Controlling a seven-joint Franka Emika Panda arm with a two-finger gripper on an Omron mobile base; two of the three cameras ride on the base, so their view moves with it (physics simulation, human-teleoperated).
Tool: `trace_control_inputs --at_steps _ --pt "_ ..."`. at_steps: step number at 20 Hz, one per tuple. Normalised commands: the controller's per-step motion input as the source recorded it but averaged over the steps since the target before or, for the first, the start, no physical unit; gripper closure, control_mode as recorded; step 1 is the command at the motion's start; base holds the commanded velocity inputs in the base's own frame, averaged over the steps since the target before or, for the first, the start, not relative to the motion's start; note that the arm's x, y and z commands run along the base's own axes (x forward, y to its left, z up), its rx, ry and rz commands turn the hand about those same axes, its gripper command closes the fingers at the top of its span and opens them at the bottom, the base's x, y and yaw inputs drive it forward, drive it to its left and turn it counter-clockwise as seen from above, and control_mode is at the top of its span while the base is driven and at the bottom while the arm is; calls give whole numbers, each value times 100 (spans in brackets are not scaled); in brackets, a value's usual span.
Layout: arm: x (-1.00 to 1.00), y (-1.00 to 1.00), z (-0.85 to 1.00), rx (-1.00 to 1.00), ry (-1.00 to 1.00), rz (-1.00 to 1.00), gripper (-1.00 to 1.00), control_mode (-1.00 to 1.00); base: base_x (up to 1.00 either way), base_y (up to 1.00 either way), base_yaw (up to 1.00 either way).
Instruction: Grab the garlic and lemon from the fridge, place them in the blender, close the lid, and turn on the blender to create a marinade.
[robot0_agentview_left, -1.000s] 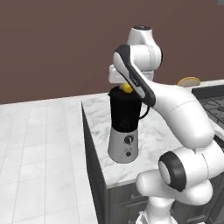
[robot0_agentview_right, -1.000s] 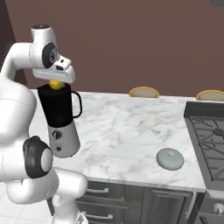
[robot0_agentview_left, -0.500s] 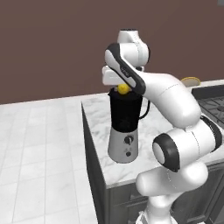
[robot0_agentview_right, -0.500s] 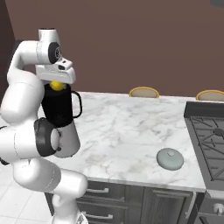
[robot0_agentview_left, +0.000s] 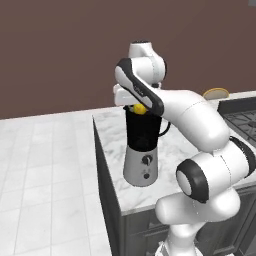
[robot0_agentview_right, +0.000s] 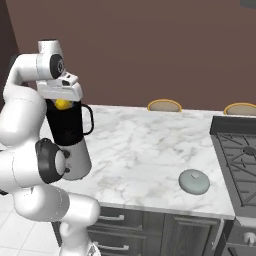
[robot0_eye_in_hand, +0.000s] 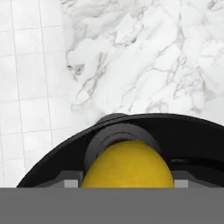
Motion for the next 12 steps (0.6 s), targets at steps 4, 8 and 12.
trace_control_inputs --at_steps 4,8,12 --pt "-40 0 -64 -3 0 2 100 -100 0 0 0" --pt "-3 0 -53 0 9 0 100 -100 0 0 0" --pt "13 9 -32 0 14 0 -100 -100 0 0 0"
